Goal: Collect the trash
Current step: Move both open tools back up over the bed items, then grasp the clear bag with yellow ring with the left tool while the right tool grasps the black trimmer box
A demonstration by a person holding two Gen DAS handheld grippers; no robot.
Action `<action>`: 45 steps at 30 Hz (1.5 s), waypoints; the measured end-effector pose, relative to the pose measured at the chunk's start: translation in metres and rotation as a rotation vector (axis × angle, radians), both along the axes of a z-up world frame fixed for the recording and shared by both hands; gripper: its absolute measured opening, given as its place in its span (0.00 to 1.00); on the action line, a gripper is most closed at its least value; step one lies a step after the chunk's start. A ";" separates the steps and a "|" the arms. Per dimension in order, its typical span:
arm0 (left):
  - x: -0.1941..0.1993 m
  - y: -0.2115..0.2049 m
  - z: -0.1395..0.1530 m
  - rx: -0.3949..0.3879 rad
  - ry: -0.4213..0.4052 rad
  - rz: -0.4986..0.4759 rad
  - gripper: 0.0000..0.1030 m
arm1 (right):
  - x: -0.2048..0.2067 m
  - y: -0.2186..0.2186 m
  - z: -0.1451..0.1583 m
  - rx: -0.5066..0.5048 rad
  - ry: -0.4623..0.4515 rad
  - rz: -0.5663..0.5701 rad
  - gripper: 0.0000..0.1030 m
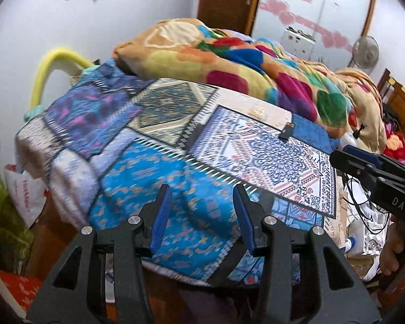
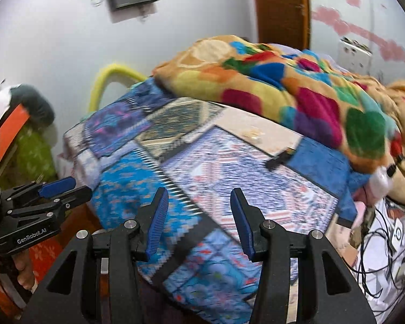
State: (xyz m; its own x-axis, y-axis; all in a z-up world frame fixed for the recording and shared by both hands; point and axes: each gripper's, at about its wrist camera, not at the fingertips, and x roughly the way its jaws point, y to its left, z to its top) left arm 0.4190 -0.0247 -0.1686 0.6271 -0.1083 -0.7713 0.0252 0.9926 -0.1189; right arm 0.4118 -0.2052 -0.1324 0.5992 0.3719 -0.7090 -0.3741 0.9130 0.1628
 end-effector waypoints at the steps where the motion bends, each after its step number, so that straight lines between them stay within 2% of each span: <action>1: 0.010 -0.007 -0.003 -0.002 0.008 -0.015 0.45 | 0.006 -0.008 -0.004 0.000 0.007 -0.022 0.43; 5: 0.039 -0.023 -0.018 -0.035 0.048 -0.059 0.45 | 0.027 -0.030 -0.020 -0.002 0.039 -0.070 0.44; 10: 0.069 -0.039 -0.041 -0.031 0.090 -0.093 0.45 | 0.059 -0.052 -0.057 0.008 0.125 -0.131 0.44; 15: 0.102 -0.046 -0.065 -0.045 0.136 -0.106 0.45 | 0.095 -0.060 -0.080 0.034 0.184 -0.166 0.44; 18: 0.121 -0.051 -0.080 -0.024 0.165 -0.109 0.45 | 0.119 -0.060 -0.089 0.061 0.214 -0.186 0.44; 22: 0.139 -0.053 -0.092 -0.013 0.173 -0.101 0.45 | 0.145 -0.051 -0.095 0.049 0.210 -0.202 0.44; 31: 0.178 -0.059 -0.090 -0.058 0.164 -0.092 0.45 | 0.157 -0.025 -0.108 -0.135 0.120 -0.226 0.44; 34: 0.189 -0.071 -0.087 -0.060 0.152 -0.115 0.45 | 0.152 -0.031 -0.108 -0.144 0.099 -0.195 0.40; 35: 0.192 -0.076 -0.087 -0.064 0.150 -0.126 0.45 | 0.151 -0.035 -0.108 -0.149 0.094 -0.189 0.28; 36: 0.196 -0.080 -0.087 -0.070 0.149 -0.139 0.45 | 0.151 -0.038 -0.108 -0.161 0.088 -0.192 0.24; 41: 0.218 -0.102 -0.090 -0.084 0.145 -0.175 0.45 | 0.150 -0.058 -0.107 -0.132 0.084 -0.157 0.19; 42: 0.222 -0.105 -0.091 -0.088 0.145 -0.174 0.45 | 0.151 -0.059 -0.108 -0.122 0.082 -0.152 0.16; 43: 0.227 -0.108 -0.092 -0.095 0.146 -0.174 0.45 | 0.149 -0.063 -0.106 -0.103 0.071 -0.150 0.08; 45: 0.236 -0.114 -0.095 -0.099 0.146 -0.172 0.45 | 0.144 -0.071 -0.098 -0.081 0.060 -0.140 0.06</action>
